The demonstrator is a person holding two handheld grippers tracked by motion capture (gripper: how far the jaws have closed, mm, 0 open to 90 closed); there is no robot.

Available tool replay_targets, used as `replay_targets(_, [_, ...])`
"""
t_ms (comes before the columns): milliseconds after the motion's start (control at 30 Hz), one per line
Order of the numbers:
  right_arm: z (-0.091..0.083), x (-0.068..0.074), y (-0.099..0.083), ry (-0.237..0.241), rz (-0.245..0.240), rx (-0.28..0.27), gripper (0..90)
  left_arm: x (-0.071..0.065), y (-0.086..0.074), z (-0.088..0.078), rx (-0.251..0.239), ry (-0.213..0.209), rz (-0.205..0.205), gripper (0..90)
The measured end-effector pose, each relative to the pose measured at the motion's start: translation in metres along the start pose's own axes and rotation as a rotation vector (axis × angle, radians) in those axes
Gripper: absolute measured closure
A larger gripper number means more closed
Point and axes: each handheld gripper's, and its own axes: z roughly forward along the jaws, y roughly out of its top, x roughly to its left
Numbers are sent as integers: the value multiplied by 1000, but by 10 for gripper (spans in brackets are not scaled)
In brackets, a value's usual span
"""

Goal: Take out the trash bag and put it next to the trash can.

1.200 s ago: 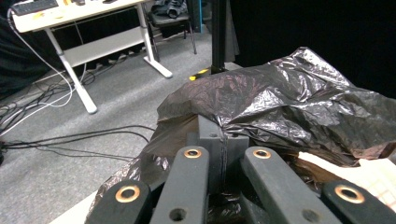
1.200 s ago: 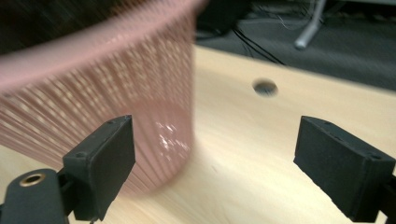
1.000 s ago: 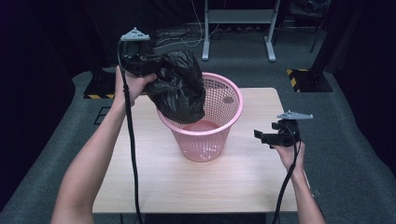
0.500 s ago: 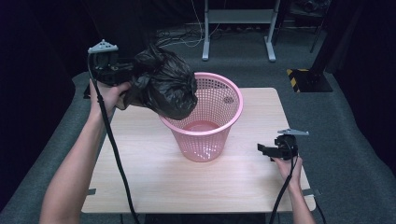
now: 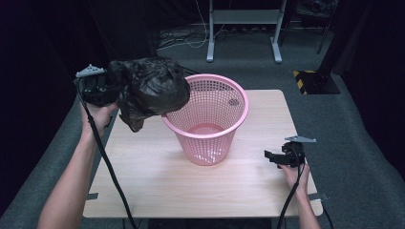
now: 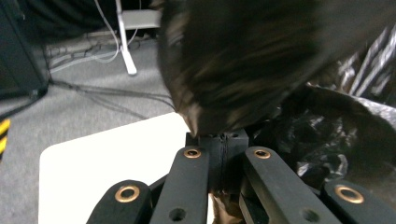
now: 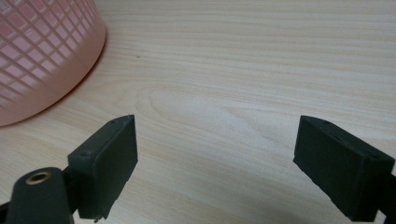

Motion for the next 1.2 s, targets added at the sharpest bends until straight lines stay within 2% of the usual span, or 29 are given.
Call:
replay_targets(233, [0,0,-2,1,11,2,123,23,-47,12,65,16,-86,900])
replay_targets(400, [0,0,-4,1,6,11,125,38,-94,40,119,14,-188,900])
replay_targets(467, [0,-1,-6,-7,4,15,124,43,-113,54,157,5,-218,900])
replay_targets(533, [1,-2,-8,-14,-1,25,121,43,-130,68,177,26,-256,900])
replay_targets(567, [1,-2,-9,-24,-6,34,119,43,-139,75,212,34,-248,900])
replay_targets(667, [4,-2,-13,-56,-31,53,114,42,-155,88,248,38,-253,900])
replay_targets(767, [8,-2,-16,-80,-46,65,113,38,-161,94,252,31,-248,885])
replay_targets(867, [12,0,-20,-92,-55,77,112,33,-159,93,239,9,-236,781])
replay_targets(967, [14,1,-23,-106,-79,72,112,28,-156,85,229,8,-216,589])
replay_targets(1033, [14,2,-24,-112,-84,68,110,24,-155,78,211,23,-194,444])
replay_targets(1067, [14,2,-25,-113,-88,67,111,22,-156,74,211,20,-178,389])
replay_targets(1100, [14,2,-25,-118,-93,64,110,20,-157,70,215,13,-169,297])
replay_targets(1133, [15,2,-26,-125,-101,63,110,18,-158,67,219,5,-157,246])
replay_targets(1200, [16,3,-27,-142,-119,58,108,14,-161,60,230,16,-130,183])
